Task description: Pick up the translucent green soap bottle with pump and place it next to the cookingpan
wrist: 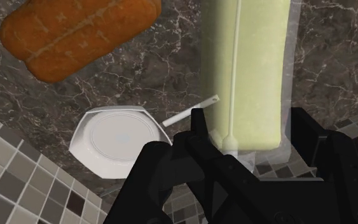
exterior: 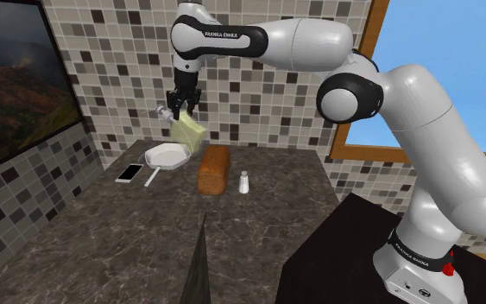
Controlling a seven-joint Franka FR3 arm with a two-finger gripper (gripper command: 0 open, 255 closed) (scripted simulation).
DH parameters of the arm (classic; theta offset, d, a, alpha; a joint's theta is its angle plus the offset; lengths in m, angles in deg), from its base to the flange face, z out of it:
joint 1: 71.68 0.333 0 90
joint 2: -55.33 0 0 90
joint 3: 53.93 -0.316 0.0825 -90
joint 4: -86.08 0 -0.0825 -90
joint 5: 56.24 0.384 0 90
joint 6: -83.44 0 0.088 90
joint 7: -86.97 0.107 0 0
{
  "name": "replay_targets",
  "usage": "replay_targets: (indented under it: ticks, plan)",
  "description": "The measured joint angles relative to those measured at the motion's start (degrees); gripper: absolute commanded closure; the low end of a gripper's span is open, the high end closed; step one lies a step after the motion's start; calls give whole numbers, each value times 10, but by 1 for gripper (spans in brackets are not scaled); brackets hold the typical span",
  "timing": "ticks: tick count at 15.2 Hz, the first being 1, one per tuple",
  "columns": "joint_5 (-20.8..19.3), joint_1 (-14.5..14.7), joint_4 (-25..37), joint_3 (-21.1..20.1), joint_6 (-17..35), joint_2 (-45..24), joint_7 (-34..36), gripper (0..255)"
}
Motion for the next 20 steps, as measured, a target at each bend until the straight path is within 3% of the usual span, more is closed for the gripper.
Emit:
replay_targets:
  ticks: [8, 20]
  plan:
    - [1, 12, -94, 1, 76, 17, -10, 255]
    - [8, 18, -179, -2, 163, 12, -25, 255]
